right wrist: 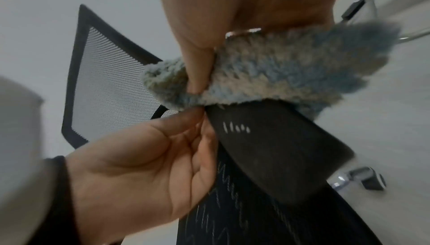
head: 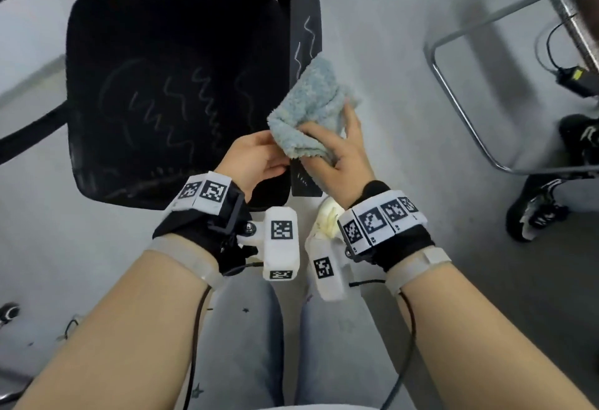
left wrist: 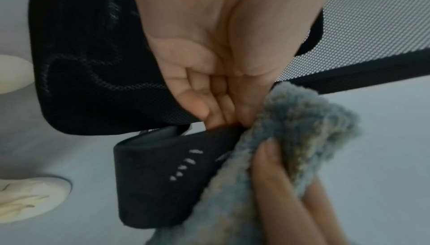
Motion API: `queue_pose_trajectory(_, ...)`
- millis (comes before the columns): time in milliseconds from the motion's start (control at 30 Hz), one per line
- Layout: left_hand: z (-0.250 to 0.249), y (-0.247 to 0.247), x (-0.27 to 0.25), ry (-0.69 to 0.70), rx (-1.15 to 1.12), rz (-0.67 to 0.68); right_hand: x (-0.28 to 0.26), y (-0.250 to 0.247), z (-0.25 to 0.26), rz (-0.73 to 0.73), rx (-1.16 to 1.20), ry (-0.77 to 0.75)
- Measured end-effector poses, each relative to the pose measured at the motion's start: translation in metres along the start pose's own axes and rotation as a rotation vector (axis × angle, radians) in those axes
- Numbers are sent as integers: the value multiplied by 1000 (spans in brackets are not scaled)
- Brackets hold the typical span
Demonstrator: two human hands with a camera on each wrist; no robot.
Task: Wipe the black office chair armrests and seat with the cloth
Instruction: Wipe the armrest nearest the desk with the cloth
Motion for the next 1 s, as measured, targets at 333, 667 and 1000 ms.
queue_pose_trajectory(333,11,-12,0,44,207,85,57,-11,33,-165,-7,9)
queue_pose_trajectory(667,22,-20,-3,23,252,190,47,-3,18,-124,-23,41)
queue_pose_trajectory(1000,30,-24,-4,1,271,174,128,-40,58,-92,-31,-56)
Point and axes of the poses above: each hand's wrist, its own x-axis towards the middle knuckle, its own y-axis out of the palm, z = x × y, the point moved 7 cm from there along x, towards the middle knuckle, and after that the axes turned 11 degrees about y, right-handed, at the moved point
